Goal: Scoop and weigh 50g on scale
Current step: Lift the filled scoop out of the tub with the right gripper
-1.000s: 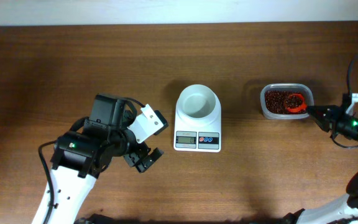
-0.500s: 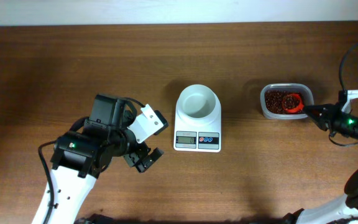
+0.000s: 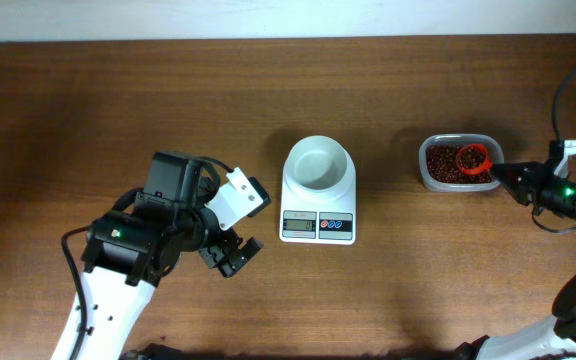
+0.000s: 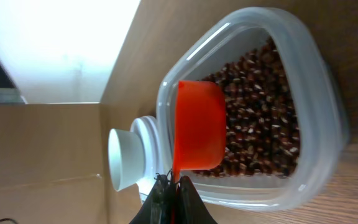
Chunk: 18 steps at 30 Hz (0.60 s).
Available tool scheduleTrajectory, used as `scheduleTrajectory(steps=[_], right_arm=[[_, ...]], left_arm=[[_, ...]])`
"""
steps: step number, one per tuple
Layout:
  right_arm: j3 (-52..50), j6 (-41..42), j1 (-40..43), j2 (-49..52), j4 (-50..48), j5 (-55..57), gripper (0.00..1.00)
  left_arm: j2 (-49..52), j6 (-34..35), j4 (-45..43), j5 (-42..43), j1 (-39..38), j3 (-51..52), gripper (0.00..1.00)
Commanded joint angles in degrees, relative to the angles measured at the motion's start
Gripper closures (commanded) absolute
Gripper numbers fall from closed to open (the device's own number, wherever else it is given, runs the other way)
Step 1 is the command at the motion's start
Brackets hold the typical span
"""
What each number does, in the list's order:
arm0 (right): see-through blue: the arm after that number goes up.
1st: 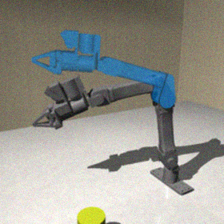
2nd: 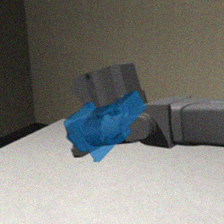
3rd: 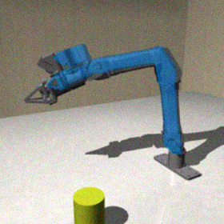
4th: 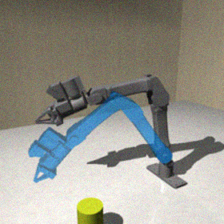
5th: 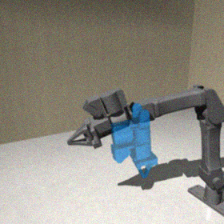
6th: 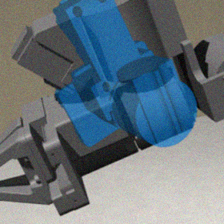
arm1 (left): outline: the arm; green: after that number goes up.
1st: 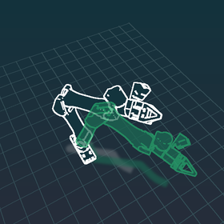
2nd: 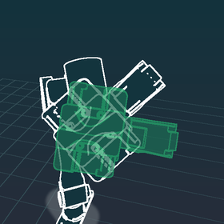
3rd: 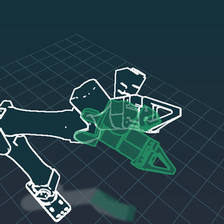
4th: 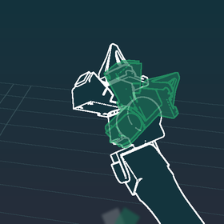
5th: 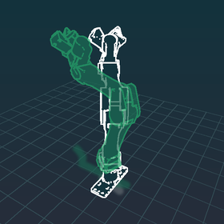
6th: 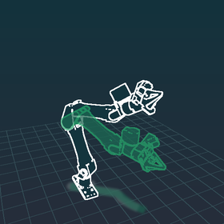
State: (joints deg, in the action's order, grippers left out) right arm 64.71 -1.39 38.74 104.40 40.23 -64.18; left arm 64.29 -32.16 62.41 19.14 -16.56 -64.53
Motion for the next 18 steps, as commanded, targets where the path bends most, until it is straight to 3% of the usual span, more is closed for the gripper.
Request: scheduleTrajectory(steps=[1,18], right_arm=[[1.01,0.20,0.02,-1.86,-0.20,-4.39,0.96],[1.01,1.88,-1.16,-2.62,3.06,-12.87,0.96]], left_arm=[[0.00,-1.09,0.07,1.03,0.22,0.00,0.01],[0.00,-1.09,0.07,1.03,0.22,0.00,0.01]])
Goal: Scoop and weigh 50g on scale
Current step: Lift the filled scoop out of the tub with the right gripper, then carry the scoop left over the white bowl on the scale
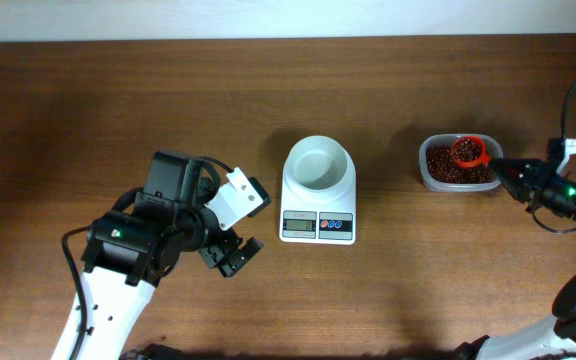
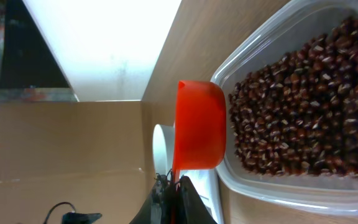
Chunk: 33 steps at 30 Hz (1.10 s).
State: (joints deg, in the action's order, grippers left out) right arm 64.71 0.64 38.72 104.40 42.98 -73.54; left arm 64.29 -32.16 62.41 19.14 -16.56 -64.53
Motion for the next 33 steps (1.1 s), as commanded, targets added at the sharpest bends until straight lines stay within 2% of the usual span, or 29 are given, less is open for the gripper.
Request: scheduleTrajectory(steps=[1,15,25,33], right_arm=[[1.01,-0.15,-1.75,-2.91,0.31,-4.04,0.96],[1.01,4.87,-22.84,-4.94,-0.76,-4.26,0.96],[1.01,15.08,-33.97,-4.94,-12.87,-1.20,0.96],[1.01,15.08,-40.50,-4.94,-19.69,6.86,0.96]], left_arm=[[0.00,-1.09,0.07,1.03,0.22,0.00,0.01],[0.00,-1.09,0.07,1.03,0.22,0.00,0.01],[0.00,-1.09,0.07,1.03,0.22,0.00,0.01],[0.00,-1.09,0.07,1.03,0.22,0.00,0.01]])
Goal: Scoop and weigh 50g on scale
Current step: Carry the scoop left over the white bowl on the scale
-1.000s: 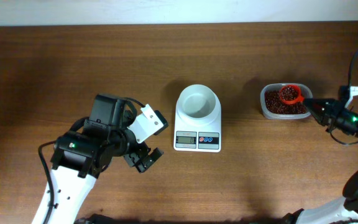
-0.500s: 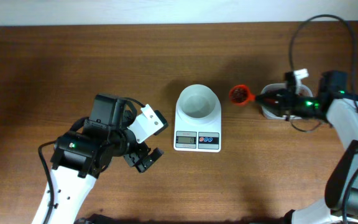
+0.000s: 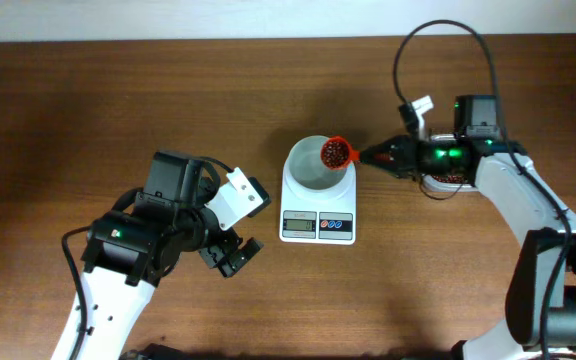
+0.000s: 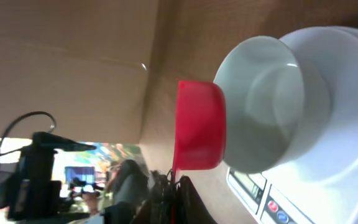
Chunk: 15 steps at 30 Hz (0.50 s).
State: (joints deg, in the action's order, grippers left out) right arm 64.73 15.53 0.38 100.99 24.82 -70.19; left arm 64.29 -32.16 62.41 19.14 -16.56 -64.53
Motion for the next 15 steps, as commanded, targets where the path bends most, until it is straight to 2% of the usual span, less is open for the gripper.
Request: scheduleTrajectory(steps=[1,8,15], right_arm=[[0.98,0.17,-3.21,-1.53,-2.69,4.96,0.96],[0.98,-0.26,-8.33,-1.53,-9.35,12.83,0.96],[0.98,-4.52,-10.14,-1.53,-9.86,16.92,0.96]], left_arm=[[0.00,-1.09,0.04,1.03,0.22,0.00,0.01],[0.00,-1.09,0.07,1.03,0.22,0.00,0.01],[0.00,-1.09,0.07,1.03,0.22,0.00,0.01]])
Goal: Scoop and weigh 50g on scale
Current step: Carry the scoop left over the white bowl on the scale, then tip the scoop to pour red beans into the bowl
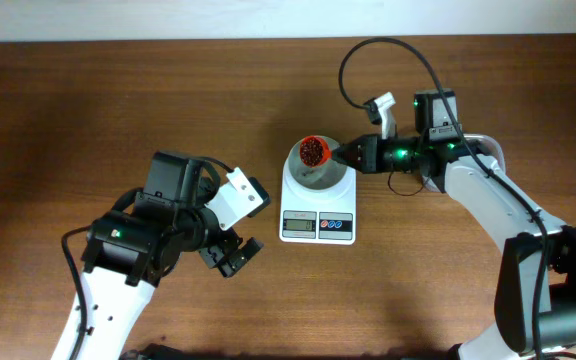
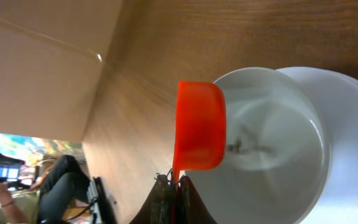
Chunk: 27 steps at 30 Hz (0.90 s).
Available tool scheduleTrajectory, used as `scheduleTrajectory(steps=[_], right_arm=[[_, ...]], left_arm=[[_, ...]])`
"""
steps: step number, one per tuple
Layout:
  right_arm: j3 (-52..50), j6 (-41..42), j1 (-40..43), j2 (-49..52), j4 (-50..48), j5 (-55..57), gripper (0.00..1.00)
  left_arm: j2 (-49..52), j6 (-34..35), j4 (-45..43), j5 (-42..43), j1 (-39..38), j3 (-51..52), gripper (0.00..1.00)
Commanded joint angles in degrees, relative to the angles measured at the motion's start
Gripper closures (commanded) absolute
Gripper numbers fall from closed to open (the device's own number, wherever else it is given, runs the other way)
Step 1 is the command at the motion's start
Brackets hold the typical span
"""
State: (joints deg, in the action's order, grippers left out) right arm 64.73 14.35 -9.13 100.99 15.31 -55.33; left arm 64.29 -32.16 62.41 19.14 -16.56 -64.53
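A red scoop (image 1: 312,151) heaped with brown beans hangs over the far left part of the white bowl (image 1: 330,178) on the white scale (image 1: 317,226). My right gripper (image 1: 353,154) is shut on the scoop's handle, reaching in from the right. In the right wrist view the scoop (image 2: 199,134) shows side-on above the bowl (image 2: 291,168), with the gripper (image 2: 173,182) clamped on the handle. A few blurred dark specks (image 2: 241,146) show inside the bowl. My left gripper (image 1: 230,255) rests open on the table, left of the scale. The bean container is hidden under my right arm.
The scale's display and buttons (image 1: 317,226) face the near edge. My left arm's bulky body (image 1: 158,230) fills the near left of the table. A cable (image 1: 378,55) loops above my right arm. A cardboard wall (image 2: 36,68) stands beyond the table's edge.
My right gripper has moved left with the scoop, from the bowl's right rim to over its far left part. Dark specks now show in the bowl. The left arm has not moved.
The scoop sat among the beans in the container at the right, my right gripper shut on its handle. Then it was lifted over the container's edge. Later it was at the bowl's right rim, full of beans, and now it is over the bowl.
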Motion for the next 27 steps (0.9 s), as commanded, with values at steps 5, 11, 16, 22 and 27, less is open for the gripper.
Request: scheduleTrajectory(steps=[5,11,16,22,27], right_arm=[[0.98,-3.74,-0.63,-1.55,-0.35,2.10,0.96],[0.98,-5.22,-0.61,-2.49,0.33,2.08,0.96],[0.98,-6.67,-0.63,-6.36,2.21,5.49,0.96],[0.96,-9.92,-0.79,-7.41,7.26,11.65,0.96],[0.96,-9.94,-1.03,-7.41,6.95,11.28,0.96]], left_arm=[[0.00,-1.09,0.07,1.03,0.22,0.00,0.01],[0.00,-1.09,0.07,1.03,0.22,0.00,0.01],[0.00,-1.09,0.07,1.03,0.22,0.00,0.01],[0.00,-1.09,0.07,1.03,0.22,0.00,0.01],[0.00,-1.09,0.04,1.03,0.22,0.00,0.01]])
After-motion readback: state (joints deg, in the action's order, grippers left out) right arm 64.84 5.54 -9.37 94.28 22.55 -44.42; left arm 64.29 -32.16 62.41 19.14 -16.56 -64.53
